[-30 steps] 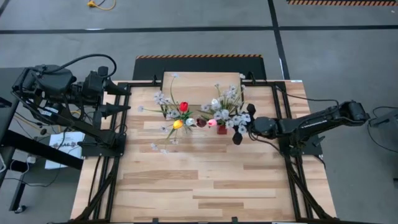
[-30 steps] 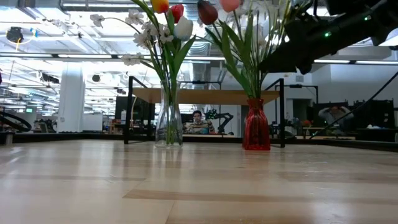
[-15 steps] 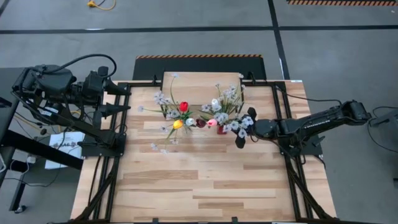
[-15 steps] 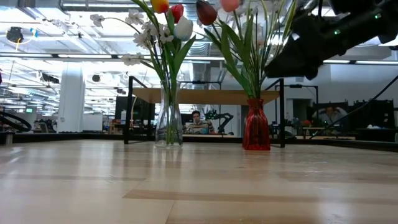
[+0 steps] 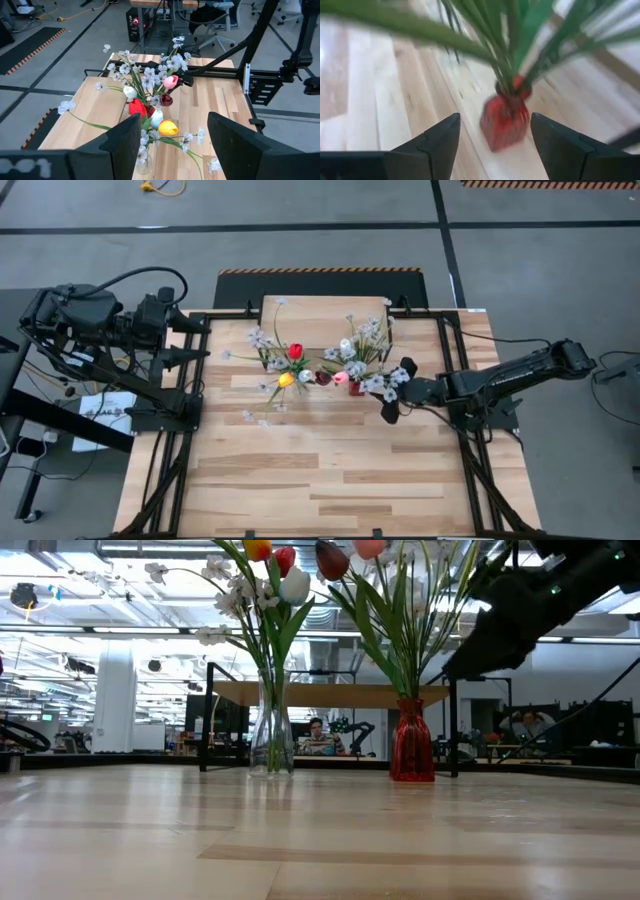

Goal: Pick and place flowers into a vace then onto a shelf
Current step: Put the red vase with flowers on the shelf

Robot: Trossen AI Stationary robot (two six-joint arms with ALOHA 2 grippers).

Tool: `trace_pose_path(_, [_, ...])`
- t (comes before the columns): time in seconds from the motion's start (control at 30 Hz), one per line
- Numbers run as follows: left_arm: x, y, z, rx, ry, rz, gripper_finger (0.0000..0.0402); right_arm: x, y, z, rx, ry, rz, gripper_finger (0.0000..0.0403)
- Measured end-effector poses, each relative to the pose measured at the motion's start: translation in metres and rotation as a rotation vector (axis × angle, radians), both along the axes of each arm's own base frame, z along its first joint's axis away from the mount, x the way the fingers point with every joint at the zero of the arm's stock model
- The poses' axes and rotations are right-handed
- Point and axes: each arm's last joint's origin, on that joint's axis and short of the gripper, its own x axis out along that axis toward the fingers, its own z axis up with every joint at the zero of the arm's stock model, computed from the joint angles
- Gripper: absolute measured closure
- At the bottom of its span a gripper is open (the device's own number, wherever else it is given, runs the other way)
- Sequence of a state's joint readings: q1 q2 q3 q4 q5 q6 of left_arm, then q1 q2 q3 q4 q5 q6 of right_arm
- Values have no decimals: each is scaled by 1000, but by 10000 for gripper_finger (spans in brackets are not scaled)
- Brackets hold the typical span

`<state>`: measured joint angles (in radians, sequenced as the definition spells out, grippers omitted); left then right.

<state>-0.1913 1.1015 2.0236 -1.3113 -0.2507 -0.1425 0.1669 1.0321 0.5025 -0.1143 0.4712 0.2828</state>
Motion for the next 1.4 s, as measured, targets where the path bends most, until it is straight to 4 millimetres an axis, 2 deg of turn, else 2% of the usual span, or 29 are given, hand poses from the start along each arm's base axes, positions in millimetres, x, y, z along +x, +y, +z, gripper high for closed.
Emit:
trace_pose_path(0.27, [0,0,0,-2,0,-6,182,-9,2,-9,129,83,-107,181])
trace_pose_path(0.6, [0,0,0,-2,1,-6,182,-22,25,-5,120,90,3,211])
trace_pose_path(0.9, [0,0,0,-19,-1,2,182,-40,27,20,127,-62,37,213])
trace_pose_path(1.03, [0,0,0,-27,-2,5,182,-61,27,39,187,-197,38,215])
trace_pose_path(1.13, [0,0,0,-27,-2,5,182,-82,24,49,153,-330,-9,215])
trace_pose_path(1.27, [0,0,0,-27,-2,6,182,-104,19,35,70,-443,-114,217])
trace_pose_path(1.4, [1,0,2,-30,-19,7,182,-113,20,10,155,-533,-116,222])
